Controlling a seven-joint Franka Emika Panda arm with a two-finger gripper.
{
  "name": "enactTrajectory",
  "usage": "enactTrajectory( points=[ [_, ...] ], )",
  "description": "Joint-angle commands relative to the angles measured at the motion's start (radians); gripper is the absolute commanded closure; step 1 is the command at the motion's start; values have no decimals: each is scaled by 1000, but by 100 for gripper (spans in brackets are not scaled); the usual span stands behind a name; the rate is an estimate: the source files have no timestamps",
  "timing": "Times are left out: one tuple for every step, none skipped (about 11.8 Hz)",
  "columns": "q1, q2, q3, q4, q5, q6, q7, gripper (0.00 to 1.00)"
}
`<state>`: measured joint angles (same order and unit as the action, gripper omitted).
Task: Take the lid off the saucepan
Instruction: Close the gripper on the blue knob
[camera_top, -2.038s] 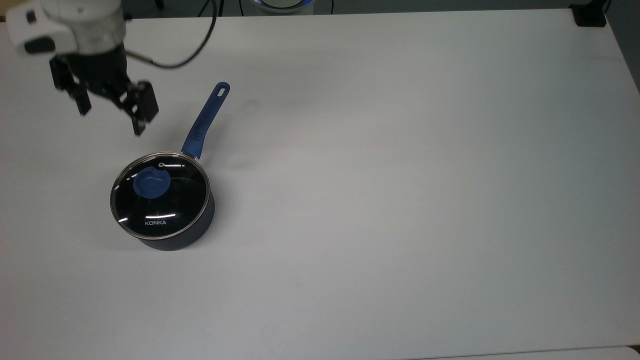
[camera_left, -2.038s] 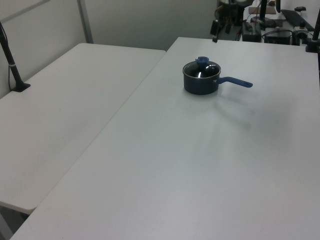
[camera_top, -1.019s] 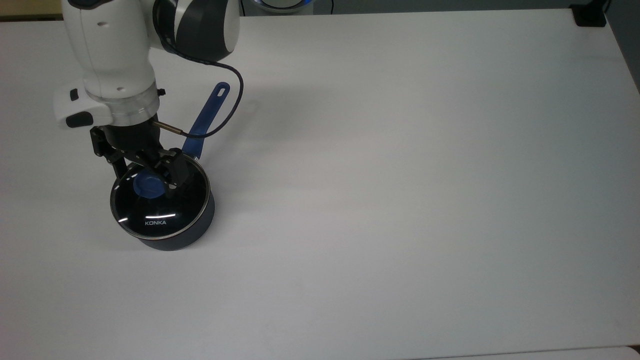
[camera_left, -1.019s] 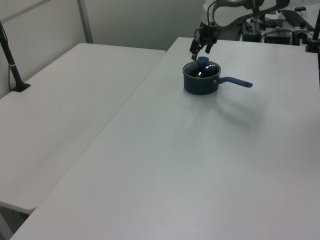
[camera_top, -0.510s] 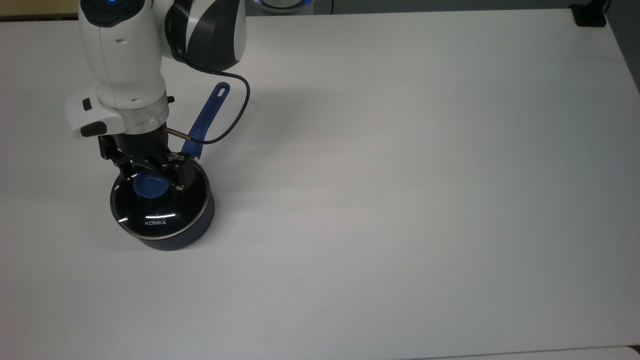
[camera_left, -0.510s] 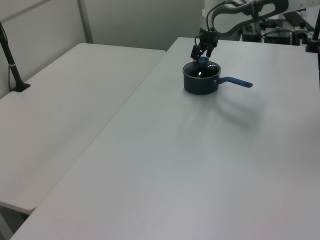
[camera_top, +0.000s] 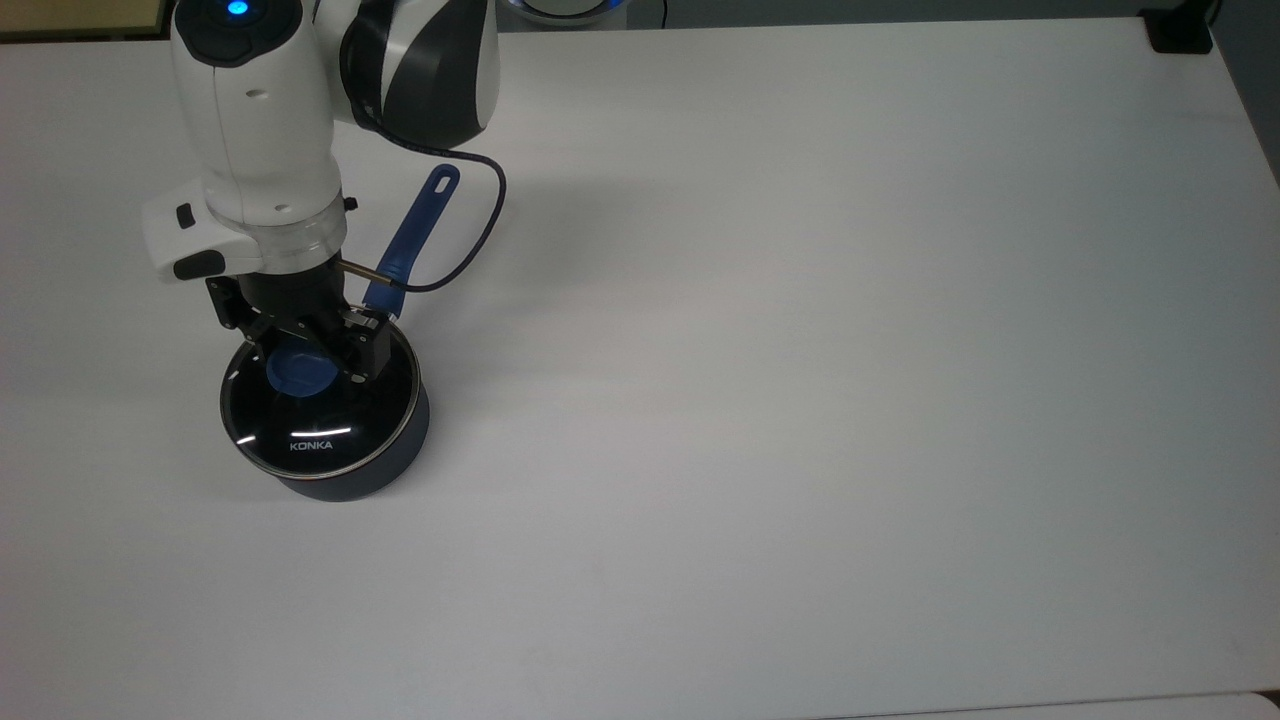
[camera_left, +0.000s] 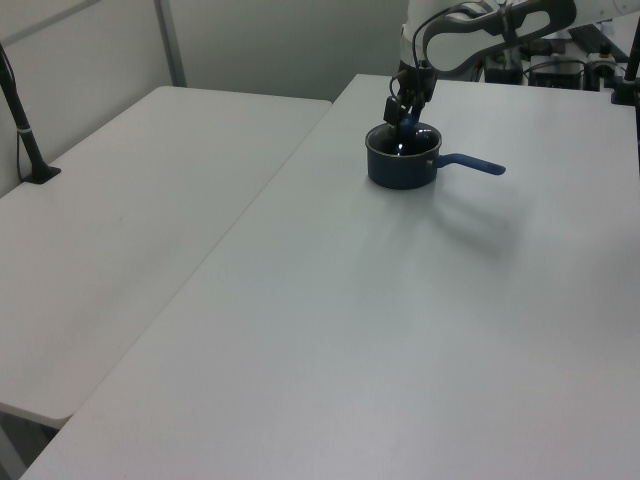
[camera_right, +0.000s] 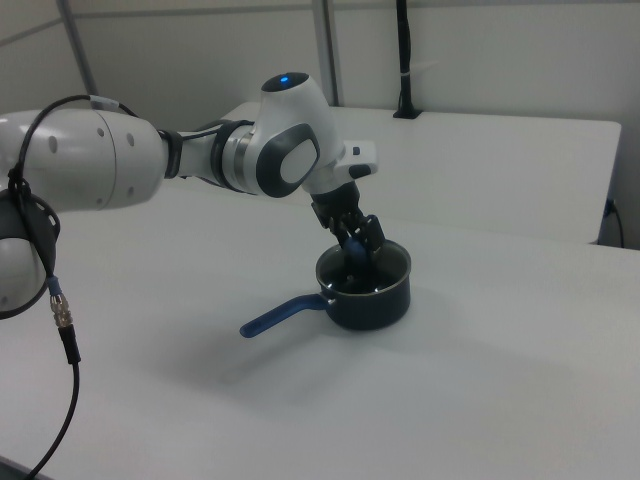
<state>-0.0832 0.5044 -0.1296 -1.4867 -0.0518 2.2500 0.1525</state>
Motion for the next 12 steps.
enactTrajectory(
  points=[
    [13,-18,-5,-24,-17,5,42,26],
    [11,-20,-5,-24,-17,3,41,27],
    [10,-24,-5,-21,-17,-1,32,27],
    [10,-32,-7,-23,-19,-15,19,27],
    [10,-36,-7,-18,-19,-33,13,30],
    [11,-52,-5,-18,-19,-44,12,32],
    [13,-59,-5,-20,-19,-53,12,32],
    [14,-66,-7,-20,-19,-61,12,34],
    [14,-69,-5,-20,-19,-61,12,36],
    [14,-66,-5,-21,-19,-61,12,35],
    [13,-63,-5,-23,-20,-61,10,32],
    [13,-66,-5,-24,-20,-61,6,34]
  ],
)
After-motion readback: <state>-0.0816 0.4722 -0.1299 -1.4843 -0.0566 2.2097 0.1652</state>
